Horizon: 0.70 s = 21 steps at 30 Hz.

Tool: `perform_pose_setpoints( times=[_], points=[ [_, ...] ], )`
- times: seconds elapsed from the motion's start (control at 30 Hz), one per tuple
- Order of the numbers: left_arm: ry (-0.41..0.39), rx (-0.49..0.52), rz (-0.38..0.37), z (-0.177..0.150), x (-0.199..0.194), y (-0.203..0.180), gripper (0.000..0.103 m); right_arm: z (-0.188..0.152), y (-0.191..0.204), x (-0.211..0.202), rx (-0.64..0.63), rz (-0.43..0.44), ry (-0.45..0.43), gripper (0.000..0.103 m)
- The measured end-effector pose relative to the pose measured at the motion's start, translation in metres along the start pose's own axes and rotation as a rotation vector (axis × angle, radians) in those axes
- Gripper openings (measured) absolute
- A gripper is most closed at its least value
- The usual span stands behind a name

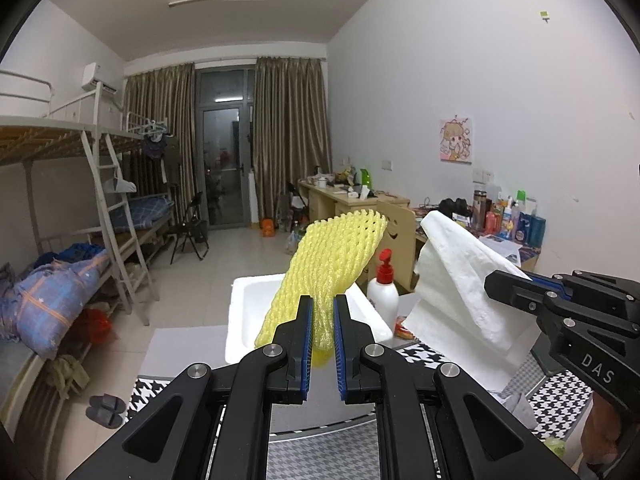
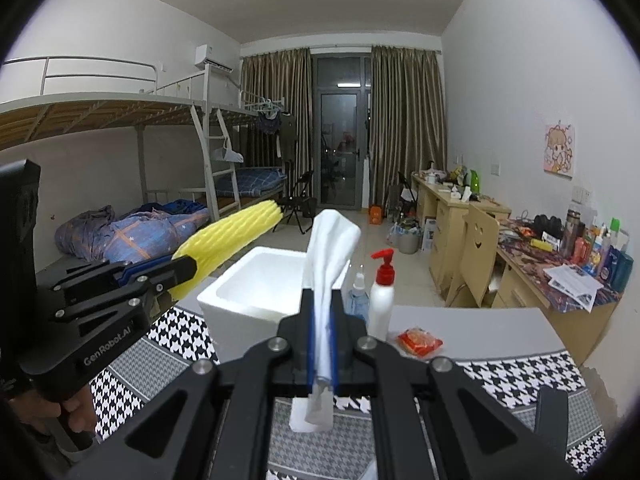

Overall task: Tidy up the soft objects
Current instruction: 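Carry the foam net and tissue over the white foam box with both grippers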

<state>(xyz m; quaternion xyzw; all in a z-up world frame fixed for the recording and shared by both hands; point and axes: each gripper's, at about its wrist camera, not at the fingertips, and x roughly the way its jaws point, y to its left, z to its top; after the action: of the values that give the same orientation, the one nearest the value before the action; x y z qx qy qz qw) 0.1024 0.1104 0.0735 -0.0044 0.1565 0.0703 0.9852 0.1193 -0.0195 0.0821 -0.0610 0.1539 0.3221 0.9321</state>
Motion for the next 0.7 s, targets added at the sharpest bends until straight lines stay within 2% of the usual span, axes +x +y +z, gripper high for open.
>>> perform_pose_setpoints(
  times=[0.47, 0.7],
  points=[
    [-0.024, -0.011, 0.037, 0.012, 0.017, 0.016, 0.01, 0.015, 0.002, 0.026, 0.008, 0.044, 0.006, 0.009],
    [-0.021, -0.022, 0.064, 0.015, 0.028, 0.027, 0.01, 0.026, 0.001, 0.042, 0.006, 0.04, 0.01, 0.009]
  ],
)
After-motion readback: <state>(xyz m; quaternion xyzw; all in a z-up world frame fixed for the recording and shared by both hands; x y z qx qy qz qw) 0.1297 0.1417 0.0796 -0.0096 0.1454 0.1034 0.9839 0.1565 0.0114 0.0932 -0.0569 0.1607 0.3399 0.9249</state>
